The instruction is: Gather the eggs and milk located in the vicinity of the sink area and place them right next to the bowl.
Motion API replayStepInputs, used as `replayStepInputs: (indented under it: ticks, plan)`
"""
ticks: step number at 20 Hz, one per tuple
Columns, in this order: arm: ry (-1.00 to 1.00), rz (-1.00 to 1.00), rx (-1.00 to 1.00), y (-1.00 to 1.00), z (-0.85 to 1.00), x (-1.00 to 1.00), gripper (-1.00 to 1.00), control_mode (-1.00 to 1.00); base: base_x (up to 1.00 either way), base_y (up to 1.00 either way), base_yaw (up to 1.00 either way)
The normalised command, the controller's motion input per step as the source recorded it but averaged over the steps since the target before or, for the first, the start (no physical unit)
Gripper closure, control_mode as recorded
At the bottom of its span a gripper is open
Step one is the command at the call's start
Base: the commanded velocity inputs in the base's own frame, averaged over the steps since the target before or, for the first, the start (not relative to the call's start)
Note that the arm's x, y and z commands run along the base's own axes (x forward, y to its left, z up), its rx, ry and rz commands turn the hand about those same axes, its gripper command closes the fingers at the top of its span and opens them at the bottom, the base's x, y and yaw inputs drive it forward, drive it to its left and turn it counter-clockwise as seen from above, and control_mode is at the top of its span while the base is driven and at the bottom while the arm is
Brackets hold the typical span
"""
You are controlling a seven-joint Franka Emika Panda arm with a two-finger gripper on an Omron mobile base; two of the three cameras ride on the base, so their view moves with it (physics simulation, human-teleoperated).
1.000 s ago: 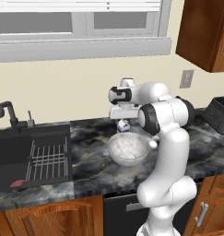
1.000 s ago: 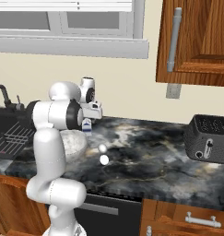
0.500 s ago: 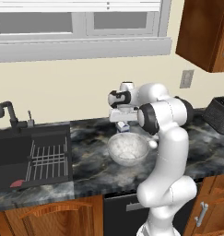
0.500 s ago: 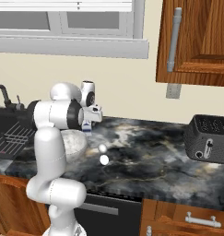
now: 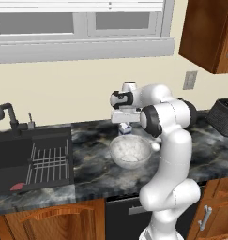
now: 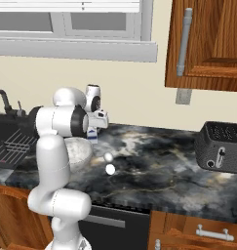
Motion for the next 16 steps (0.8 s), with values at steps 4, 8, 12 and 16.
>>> replayStepInputs:
  ticks: [4, 8, 12, 16]
  plan:
    - [0.0, 0.0, 0.0, 0.0, 0.0, 0.0, 1.0, -1.0, 0.0, 0.0, 0.0]
    - [0.0, 0.0, 0.0, 0.01, 0.0, 0.04, 1.0, -1.0, 0.0, 0.0, 0.0]
    - [-0.03, 0.0, 0.0, 0.18, 0.13, 0.0, 1.0, -1.0, 0.0, 0.0, 0.0]
    - [-0.04, -0.01, 0.0, 0.36, 0.13, 0.09, 1.0, -1.0, 0.0, 0.0, 0.0]
